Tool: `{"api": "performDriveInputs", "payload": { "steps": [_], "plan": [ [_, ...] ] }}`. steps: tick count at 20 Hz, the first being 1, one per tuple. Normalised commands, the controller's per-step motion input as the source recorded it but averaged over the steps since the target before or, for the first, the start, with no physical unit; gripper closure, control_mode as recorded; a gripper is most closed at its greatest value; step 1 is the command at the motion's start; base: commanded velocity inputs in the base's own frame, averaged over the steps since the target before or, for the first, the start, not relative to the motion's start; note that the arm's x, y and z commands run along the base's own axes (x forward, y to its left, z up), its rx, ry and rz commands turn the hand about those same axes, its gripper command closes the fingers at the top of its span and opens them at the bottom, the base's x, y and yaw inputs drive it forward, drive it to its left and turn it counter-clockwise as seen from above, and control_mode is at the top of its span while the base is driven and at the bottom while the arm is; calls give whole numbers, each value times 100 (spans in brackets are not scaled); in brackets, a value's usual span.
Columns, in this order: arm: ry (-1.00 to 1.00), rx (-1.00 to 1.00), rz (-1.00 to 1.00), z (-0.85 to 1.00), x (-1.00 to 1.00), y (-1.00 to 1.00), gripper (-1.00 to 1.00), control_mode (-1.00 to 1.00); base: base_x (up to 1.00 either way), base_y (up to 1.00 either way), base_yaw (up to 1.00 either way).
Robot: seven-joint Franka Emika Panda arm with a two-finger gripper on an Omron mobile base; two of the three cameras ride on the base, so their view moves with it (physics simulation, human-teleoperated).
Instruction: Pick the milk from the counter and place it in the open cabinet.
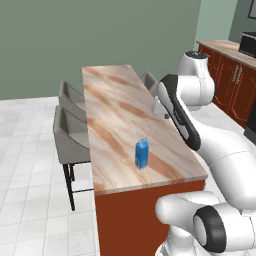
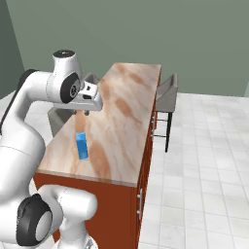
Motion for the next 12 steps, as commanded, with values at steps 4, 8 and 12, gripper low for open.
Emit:
{"api": "performDriveInputs", "payload": {
  "steps": [4, 8, 12],
  "plan": [
    [0, 0, 0, -5, -7, -1, -100, -100, 0, 0, 0],
    [-7, 3, 13, -17, -26, -15, -100, -100, 0, 0, 0],
    [-11, 7, 47, -20, -23, -22, -100, -100, 0, 0, 0]
  ]
}}
